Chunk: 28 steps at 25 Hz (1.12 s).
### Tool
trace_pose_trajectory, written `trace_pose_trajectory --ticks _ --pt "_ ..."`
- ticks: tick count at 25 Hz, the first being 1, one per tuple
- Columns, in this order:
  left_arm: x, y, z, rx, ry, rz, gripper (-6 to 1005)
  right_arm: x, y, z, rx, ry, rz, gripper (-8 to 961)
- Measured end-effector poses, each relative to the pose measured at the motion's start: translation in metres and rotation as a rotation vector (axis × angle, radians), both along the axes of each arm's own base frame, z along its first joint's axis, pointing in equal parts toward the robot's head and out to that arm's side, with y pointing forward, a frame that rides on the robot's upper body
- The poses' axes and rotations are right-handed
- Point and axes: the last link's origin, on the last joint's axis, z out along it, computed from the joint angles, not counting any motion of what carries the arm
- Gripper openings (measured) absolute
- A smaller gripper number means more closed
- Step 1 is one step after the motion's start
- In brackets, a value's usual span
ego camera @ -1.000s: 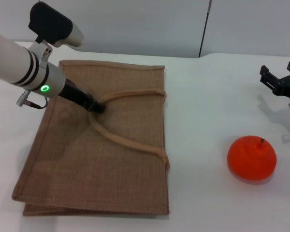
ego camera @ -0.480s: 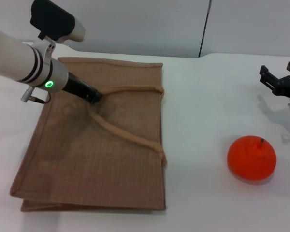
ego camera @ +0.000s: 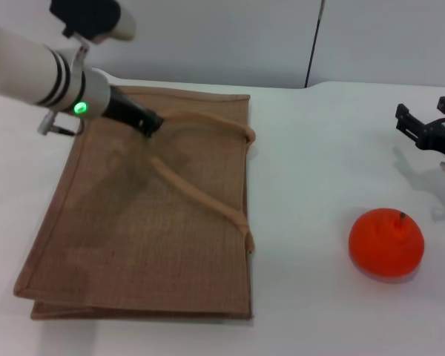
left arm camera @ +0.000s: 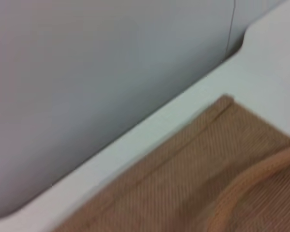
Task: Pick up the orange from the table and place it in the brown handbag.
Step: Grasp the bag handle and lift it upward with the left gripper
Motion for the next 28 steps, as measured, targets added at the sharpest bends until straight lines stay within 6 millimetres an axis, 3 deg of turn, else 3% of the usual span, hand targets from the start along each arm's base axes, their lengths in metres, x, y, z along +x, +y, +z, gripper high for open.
trace_pose_trajectory --ticks 6,13,16,28 --pt "0.04 -0.008 0.036 0.011 -0.068 -0.111 126 0.0 -0.003 0.002 0.005 0.006 0.023 827" --pt "0.083 -0.035 0.08 0.037 -0.093 -0.244 126 0.0 -0.009 0.005 -0.012 0.018 0.065 827" --pt "0.098 -0.047 0.091 0.038 -0.093 -0.295 126 0.003 -0.013 0.007 -0.037 0.038 0.071 827" --pt "0.125 -0.071 0.111 0.027 -0.044 -0.395 127 0.004 -0.019 0.024 -0.128 0.052 0.164 829"
